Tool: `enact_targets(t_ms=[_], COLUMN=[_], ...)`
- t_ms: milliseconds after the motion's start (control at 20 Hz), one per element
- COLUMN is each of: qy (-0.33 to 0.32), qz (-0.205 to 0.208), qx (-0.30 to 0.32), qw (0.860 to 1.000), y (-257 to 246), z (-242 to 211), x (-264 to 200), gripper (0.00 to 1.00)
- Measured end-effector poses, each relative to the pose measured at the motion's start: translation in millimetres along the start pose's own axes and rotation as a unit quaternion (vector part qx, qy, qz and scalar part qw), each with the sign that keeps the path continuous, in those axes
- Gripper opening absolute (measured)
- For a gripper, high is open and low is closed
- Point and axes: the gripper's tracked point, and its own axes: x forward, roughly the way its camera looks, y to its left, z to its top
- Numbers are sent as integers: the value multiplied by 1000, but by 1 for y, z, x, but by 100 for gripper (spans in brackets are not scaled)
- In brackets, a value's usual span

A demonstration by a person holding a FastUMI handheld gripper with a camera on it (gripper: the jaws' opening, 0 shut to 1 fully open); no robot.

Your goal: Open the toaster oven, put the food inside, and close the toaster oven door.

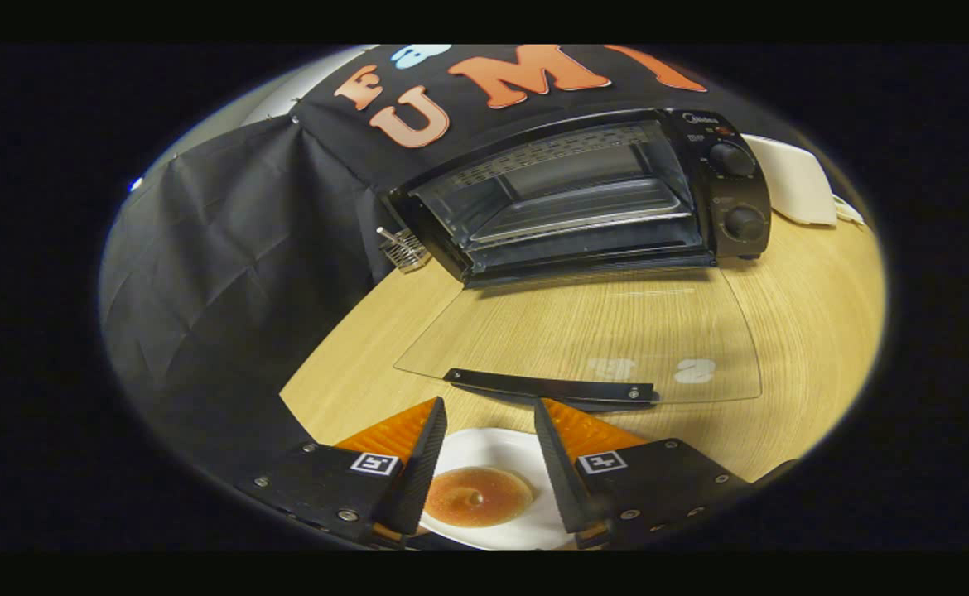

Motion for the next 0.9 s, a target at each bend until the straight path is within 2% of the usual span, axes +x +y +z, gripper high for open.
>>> enact_targets(t_ms=[200,650,750,800,900], qy=[-8,-70,-77,-73,-59], qz=[5,-17,-34,-32,-23], qx=[13,-82,-113,-126,-140], qw=[1000,994,990,989,988], y=[2,13,9,11,16], z=[4,20,19,13,-4], x=[-1,-45,-58,-63,-69], gripper=[64,70,79,85,89])
